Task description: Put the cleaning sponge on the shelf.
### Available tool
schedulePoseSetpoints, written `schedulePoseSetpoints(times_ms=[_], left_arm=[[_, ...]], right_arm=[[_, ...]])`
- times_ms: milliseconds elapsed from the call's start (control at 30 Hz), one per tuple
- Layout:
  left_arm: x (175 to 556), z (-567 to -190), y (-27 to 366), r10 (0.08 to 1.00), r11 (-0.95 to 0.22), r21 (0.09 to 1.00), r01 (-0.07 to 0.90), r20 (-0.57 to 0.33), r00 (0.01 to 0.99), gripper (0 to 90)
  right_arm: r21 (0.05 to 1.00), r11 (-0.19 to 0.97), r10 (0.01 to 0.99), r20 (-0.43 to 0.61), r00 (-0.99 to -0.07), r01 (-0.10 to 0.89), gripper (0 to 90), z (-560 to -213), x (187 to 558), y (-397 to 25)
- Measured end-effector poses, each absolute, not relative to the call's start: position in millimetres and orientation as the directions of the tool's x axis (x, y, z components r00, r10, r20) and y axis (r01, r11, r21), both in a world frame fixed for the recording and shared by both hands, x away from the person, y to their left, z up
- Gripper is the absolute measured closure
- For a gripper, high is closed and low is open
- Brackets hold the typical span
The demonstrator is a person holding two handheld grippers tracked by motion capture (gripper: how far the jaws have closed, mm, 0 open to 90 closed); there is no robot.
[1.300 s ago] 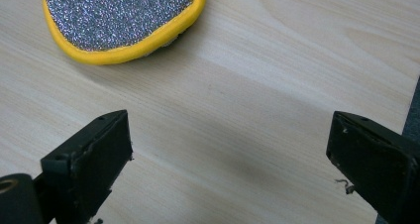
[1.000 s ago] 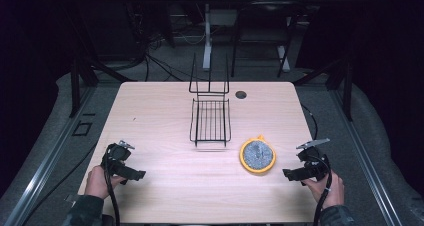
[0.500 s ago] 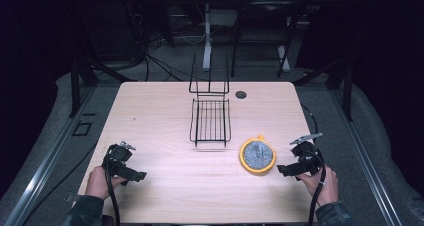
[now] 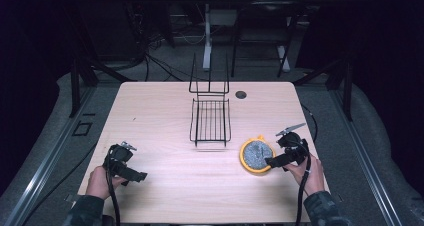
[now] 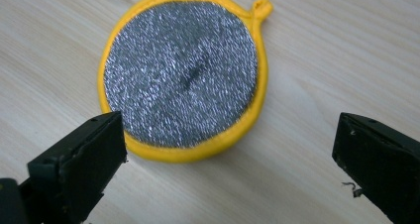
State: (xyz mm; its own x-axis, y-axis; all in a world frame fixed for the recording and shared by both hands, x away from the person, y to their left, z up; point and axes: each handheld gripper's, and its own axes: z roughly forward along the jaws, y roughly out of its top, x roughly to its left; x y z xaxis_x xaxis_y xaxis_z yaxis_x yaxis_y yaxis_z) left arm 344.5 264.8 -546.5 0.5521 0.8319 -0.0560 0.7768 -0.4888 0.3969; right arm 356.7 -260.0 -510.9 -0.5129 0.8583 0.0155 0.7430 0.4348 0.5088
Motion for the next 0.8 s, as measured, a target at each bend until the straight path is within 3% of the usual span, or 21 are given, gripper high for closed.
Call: schedulePoseSetpoints(times_ms=[800], left_arm=[[345.8,-546.9,263.0,0.829,-0.491,0.391,0.779,-0.065,0.555,0.2]], right_arm=[[0.438,0.555,0.785,0.005,-0.619,0.707,0.0,-528.1,389.8,-213.2]])
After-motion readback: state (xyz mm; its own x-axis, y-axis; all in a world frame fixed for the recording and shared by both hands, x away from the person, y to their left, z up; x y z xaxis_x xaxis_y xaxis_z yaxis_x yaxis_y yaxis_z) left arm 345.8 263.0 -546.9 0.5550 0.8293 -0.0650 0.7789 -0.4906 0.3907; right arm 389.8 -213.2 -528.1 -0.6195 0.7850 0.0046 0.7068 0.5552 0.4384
